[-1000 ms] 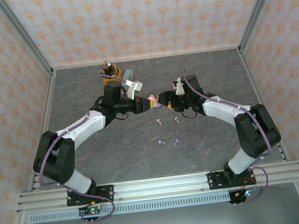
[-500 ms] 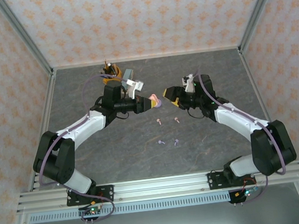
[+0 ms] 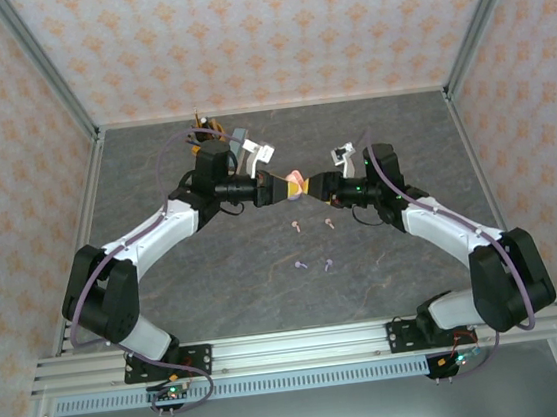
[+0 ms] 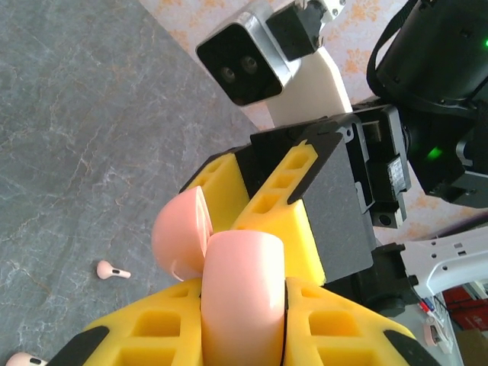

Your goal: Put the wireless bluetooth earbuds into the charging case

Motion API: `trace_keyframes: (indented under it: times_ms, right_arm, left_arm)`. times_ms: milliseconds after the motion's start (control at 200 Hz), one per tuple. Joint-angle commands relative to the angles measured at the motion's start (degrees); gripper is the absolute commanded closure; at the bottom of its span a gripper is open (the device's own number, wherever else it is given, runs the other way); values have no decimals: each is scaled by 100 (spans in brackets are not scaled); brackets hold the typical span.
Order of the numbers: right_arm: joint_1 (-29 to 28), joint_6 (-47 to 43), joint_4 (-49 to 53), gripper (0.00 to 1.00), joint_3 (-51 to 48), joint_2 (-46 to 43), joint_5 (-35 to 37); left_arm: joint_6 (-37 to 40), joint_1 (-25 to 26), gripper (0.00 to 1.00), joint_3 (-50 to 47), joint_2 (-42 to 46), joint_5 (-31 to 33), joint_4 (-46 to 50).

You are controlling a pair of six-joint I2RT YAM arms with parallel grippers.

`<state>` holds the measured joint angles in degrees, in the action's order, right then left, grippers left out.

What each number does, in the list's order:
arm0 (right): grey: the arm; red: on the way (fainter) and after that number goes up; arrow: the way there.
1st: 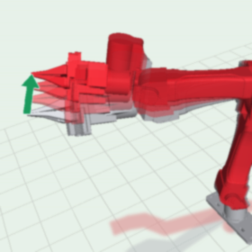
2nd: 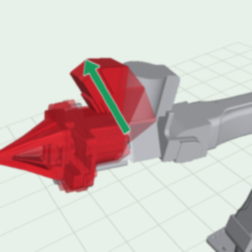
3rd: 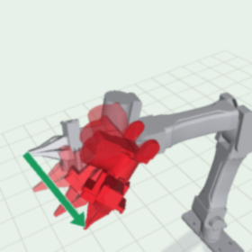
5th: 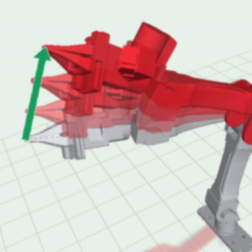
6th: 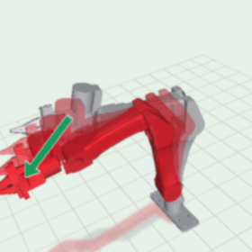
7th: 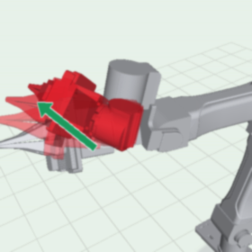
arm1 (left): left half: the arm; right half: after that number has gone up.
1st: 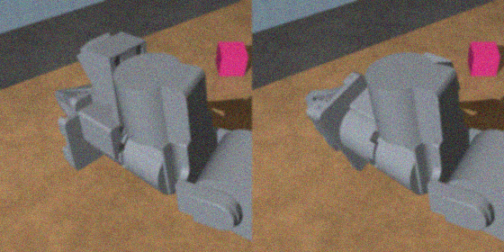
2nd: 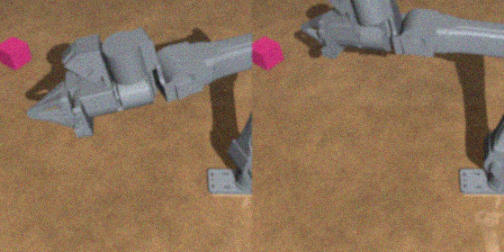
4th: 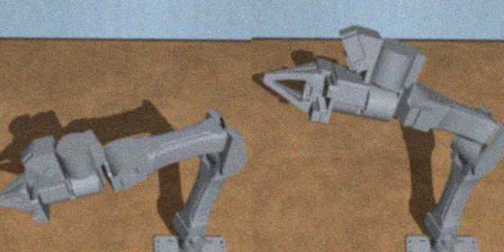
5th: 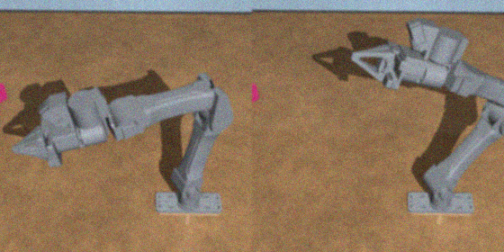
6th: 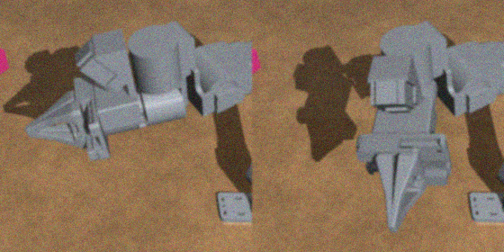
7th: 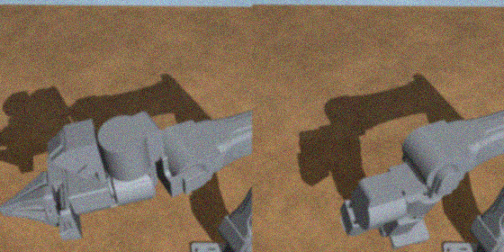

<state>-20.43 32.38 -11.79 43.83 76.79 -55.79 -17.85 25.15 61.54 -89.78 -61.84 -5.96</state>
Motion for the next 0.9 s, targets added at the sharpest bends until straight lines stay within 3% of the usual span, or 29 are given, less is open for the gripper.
trace_keyframes:
  times_ms: [0, 896]
  right_arm:
    - [-1, -415, -9, 55, 212, -104, -272]
    - [272, -507, 164, 63, 371, 106, -552]
  left_arm:
    - [208, 68, 100, 259, 4, -258, 242]
    - [343, 208, 100, 438, -173, -240, 464]
